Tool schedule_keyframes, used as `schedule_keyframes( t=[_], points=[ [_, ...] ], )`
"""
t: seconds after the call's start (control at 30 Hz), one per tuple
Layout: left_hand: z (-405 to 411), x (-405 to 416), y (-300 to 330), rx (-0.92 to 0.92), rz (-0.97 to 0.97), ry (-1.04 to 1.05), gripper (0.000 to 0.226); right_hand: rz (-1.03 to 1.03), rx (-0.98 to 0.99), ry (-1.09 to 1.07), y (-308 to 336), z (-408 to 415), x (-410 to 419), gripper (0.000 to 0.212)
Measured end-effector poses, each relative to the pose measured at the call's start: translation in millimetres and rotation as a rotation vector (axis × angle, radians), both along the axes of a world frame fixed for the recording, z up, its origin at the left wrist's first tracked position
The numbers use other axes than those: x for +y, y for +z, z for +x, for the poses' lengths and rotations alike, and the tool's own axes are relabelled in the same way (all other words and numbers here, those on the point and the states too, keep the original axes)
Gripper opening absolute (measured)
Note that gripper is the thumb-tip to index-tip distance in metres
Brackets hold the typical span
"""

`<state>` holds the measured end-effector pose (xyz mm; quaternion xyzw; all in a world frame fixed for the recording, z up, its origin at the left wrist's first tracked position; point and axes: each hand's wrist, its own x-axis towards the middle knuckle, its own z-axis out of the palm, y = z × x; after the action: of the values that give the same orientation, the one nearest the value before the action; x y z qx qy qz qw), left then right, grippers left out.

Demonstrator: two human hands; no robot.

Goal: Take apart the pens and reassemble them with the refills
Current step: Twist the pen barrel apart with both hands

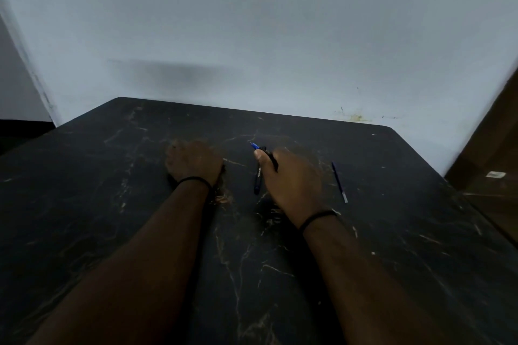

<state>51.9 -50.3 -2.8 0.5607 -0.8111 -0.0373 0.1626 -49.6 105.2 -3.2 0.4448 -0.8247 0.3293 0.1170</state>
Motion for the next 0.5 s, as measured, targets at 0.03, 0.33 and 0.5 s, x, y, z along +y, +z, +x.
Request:
schedule_keyframes(
  t=[0.03, 0.33, 0.5],
  points=[
    [-0.7, -0.4, -1.4, 0.016, 0.017, 0.022, 0.048, 0.007, -0.001, 0.003, 0.6, -0.1, 0.6, 0.051],
    [-12.1, 15.7, 11.1, 0.928, -0.122, -0.254, 0.027, -0.147, 0.027, 0.136, 14.2, 5.8, 8.8, 0.027],
    [-19.6, 35.9, 14.6, 1.297, 0.723, -0.701, 0.030, -0.218, -0.135, 0.117, 11.0, 4.0, 6.0, 0.031]
  ],
)
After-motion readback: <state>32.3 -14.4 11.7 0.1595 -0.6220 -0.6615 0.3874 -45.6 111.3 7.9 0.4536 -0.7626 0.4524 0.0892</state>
